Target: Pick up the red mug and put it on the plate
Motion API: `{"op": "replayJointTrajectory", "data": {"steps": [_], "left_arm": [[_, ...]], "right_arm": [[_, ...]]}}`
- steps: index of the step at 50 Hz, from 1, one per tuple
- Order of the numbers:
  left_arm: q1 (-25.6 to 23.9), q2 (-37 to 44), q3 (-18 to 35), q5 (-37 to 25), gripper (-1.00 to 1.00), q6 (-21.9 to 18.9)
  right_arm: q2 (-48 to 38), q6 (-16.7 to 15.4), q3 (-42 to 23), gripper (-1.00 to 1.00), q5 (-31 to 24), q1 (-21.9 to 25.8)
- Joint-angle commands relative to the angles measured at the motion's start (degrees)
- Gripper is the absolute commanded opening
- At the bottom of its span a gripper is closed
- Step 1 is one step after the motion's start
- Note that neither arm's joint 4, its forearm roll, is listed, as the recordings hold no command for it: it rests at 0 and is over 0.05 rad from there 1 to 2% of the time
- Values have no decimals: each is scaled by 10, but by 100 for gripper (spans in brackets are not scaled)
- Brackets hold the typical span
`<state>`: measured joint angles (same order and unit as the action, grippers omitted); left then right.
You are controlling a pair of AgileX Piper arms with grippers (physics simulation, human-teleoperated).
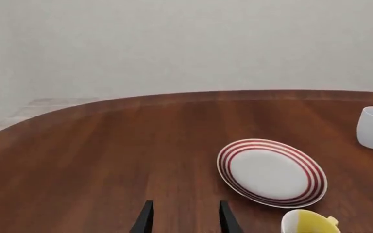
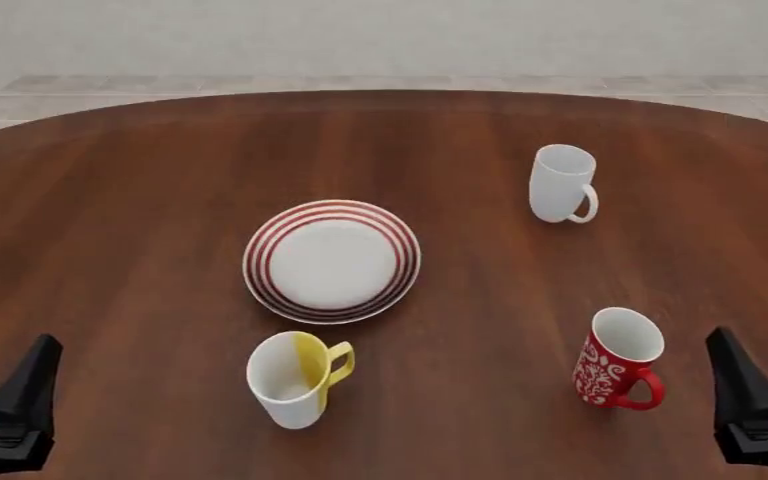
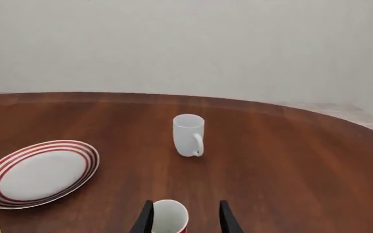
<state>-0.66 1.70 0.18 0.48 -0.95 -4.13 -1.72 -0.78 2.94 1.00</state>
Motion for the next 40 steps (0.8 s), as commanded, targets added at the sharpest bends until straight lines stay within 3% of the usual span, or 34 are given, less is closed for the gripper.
{"op": "replayJointTrajectory", "data": {"steps": [1, 14, 17, 21, 22, 23, 25, 27, 35, 37, 40], "left_arm": [[2, 7, -1, 1, 100, 0], [-3, 37, -2, 19, 100, 1], [-3, 53, -2, 30, 100, 2], [-2, 75, -1, 46, 100, 2], [-2, 79, -1, 49, 100, 2], [-3, 86, -2, 53, 100, 1], [-3, 94, -2, 59, 100, 1], [-2, 102, -2, 65, 100, 2], [0, 129, -2, 82, 100, 4], [0, 134, -2, 86, 100, 4], [0, 137, -2, 86, 100, 4]], "right_arm": [[5, -26, -27, 100, -19, 12], [22, -91, -175, 100, -129, 18], [-1, -92, -221, 100, -140, 17], [-49, -118, -272, 100, -150, 19], [-58, -108, -287, 100, -154, 21], [-71, -112, -310, 100, -167, 41], [-95, -139, -328, 100, -169, 36], [-110, -133, -361, 100, -187, 56], [-190, -178, -462, 100, -253, 94], [-202, -171, -481, 100, -266, 95], [-261, -142, -555, 100, -329, 111]]}}
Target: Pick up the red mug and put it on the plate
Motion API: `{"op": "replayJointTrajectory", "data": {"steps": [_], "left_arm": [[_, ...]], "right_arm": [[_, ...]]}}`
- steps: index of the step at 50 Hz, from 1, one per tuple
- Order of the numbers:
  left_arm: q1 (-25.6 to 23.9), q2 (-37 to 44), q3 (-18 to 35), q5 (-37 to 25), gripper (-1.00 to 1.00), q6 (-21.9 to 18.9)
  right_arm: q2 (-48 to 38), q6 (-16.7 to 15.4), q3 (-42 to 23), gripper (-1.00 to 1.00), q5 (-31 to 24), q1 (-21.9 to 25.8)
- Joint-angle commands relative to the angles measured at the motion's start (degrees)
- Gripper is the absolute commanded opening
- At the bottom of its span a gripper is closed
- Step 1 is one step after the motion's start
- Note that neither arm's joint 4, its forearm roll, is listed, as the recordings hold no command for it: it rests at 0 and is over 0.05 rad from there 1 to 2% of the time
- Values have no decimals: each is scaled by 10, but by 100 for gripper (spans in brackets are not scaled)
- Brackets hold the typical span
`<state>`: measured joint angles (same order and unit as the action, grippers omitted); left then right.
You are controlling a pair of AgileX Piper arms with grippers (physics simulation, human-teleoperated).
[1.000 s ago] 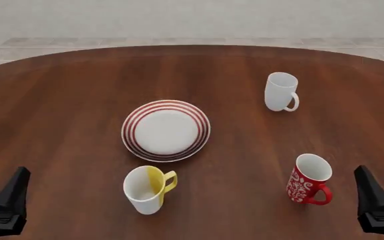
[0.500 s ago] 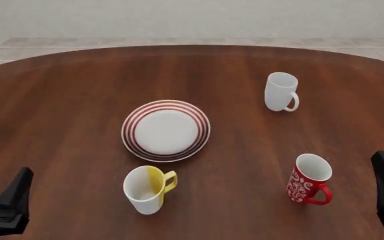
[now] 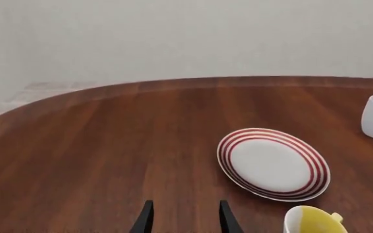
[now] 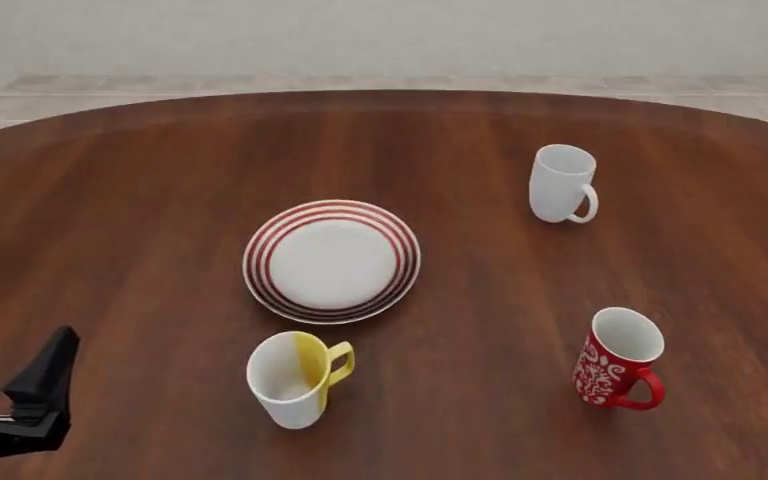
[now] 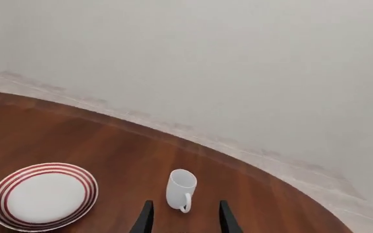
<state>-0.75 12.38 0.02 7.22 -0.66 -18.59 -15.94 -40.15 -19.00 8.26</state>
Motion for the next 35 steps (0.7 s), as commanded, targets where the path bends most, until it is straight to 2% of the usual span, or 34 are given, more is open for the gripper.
{"op": "replayJointTrajectory", "data": {"steps": [1, 4, 7, 17, 22, 25, 30, 35], "left_arm": [[1, 28, 0, 16, 100, 1], [1, 23, 0, 10, 100, 2], [2, 23, 0, 7, 100, 3], [9, 21, 0, -1, 100, 7], [9, 21, 0, -5, 100, 10], [8, 19, 0, -6, 100, 10], [8, 19, 0, -9, 100, 14], [9, 21, 0, -11, 100, 17]], "right_arm": [[-131, 12, -175, 100, -124, 42], [-173, 55, -217, 100, -174, 64], [-199, 68, -251, 100, -213, 77], [-242, 72, -319, 100, -303, 80], [-255, 102, -327, 100, -334, 82], [-261, 102, -317, 100, -349, 85], [-271, 119, -301, 100, -370, 84], [-278, 128, -307, 100, -390, 84]]}}
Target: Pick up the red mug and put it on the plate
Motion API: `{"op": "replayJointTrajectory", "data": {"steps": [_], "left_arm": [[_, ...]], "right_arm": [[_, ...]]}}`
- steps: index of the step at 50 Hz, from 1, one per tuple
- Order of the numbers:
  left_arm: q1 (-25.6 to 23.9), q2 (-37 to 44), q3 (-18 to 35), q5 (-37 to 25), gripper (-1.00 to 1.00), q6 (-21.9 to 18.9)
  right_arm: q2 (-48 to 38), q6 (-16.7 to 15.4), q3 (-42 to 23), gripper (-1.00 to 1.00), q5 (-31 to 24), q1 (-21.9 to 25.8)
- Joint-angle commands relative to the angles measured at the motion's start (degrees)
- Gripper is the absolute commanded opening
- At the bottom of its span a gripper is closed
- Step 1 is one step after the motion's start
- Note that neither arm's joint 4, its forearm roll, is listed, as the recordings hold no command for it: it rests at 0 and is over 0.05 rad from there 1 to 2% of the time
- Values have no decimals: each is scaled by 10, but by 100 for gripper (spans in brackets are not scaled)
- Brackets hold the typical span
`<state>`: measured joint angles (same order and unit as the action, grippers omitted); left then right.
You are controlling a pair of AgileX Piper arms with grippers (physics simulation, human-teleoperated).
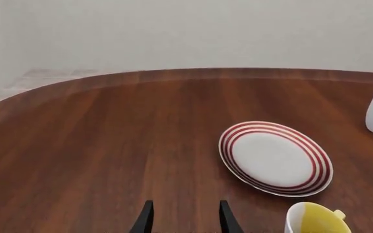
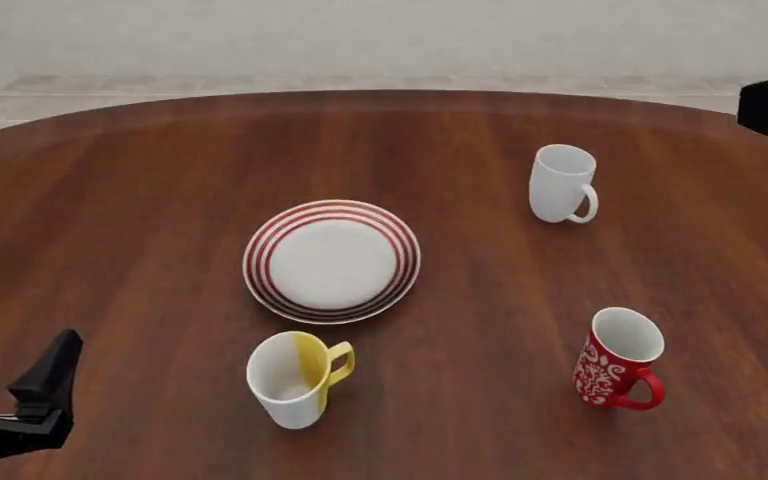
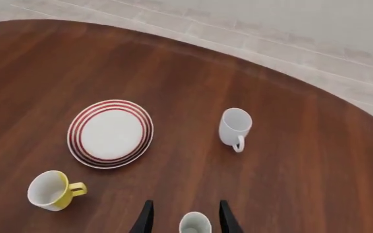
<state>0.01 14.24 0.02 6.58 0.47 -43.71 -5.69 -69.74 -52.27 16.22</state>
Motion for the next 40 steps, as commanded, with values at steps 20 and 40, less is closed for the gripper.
{"op": "replayJointTrajectory", "data": {"steps": [20, 40], "left_arm": [[-4, 14, 0, -5, 100, 8], [-4, 44, 0, 23, 100, 11]], "right_arm": [[-37, 95, -3, 100, -171, 13], [-19, 73, 46, 100, -153, -63]]}}
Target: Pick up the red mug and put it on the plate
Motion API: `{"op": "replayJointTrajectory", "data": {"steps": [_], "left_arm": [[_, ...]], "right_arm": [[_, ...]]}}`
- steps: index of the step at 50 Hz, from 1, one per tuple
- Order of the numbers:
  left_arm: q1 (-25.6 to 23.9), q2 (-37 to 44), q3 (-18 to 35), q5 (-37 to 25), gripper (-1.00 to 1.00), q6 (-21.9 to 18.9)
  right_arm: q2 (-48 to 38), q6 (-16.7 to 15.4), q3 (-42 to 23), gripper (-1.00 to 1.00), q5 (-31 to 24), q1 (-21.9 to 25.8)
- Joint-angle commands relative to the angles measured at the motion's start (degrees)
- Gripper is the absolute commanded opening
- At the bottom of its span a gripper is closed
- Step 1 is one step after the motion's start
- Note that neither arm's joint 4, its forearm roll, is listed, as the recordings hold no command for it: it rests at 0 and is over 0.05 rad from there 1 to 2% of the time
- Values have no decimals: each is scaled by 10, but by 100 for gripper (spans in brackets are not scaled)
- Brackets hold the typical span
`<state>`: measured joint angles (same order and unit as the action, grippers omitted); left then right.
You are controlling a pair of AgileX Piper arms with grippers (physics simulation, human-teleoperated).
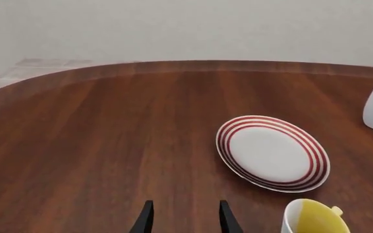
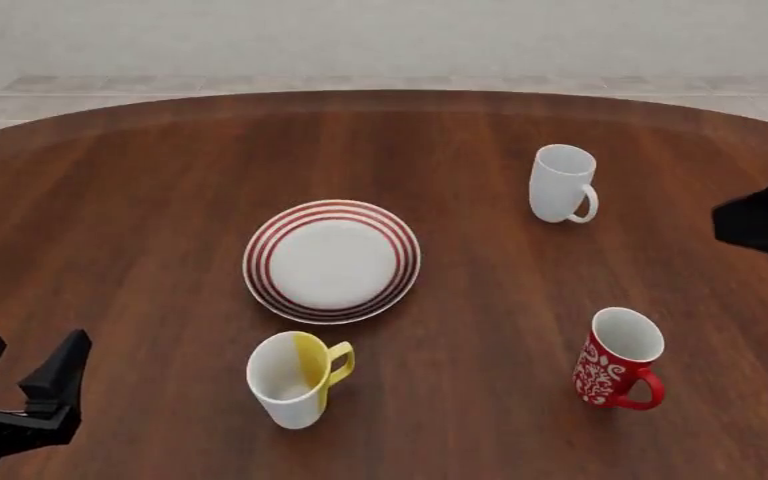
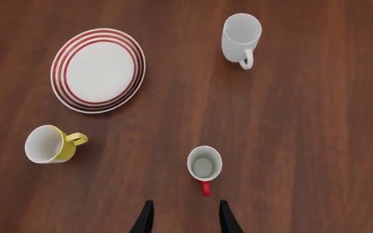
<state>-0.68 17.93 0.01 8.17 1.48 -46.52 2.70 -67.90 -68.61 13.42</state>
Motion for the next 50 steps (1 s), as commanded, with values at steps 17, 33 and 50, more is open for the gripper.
{"op": "replayJointTrajectory", "data": {"steps": [17, 33, 50], "left_arm": [[9, -38, 0, -43, 100, 5], [13, -75, 0, -81, 100, 6], [13, -70, 0, -78, 100, 6]], "right_arm": [[19, -65, 63, 100, 60, -50], [28, -41, 126, 100, 124, -22], [38, -17, 168, 100, 152, -22]]}}
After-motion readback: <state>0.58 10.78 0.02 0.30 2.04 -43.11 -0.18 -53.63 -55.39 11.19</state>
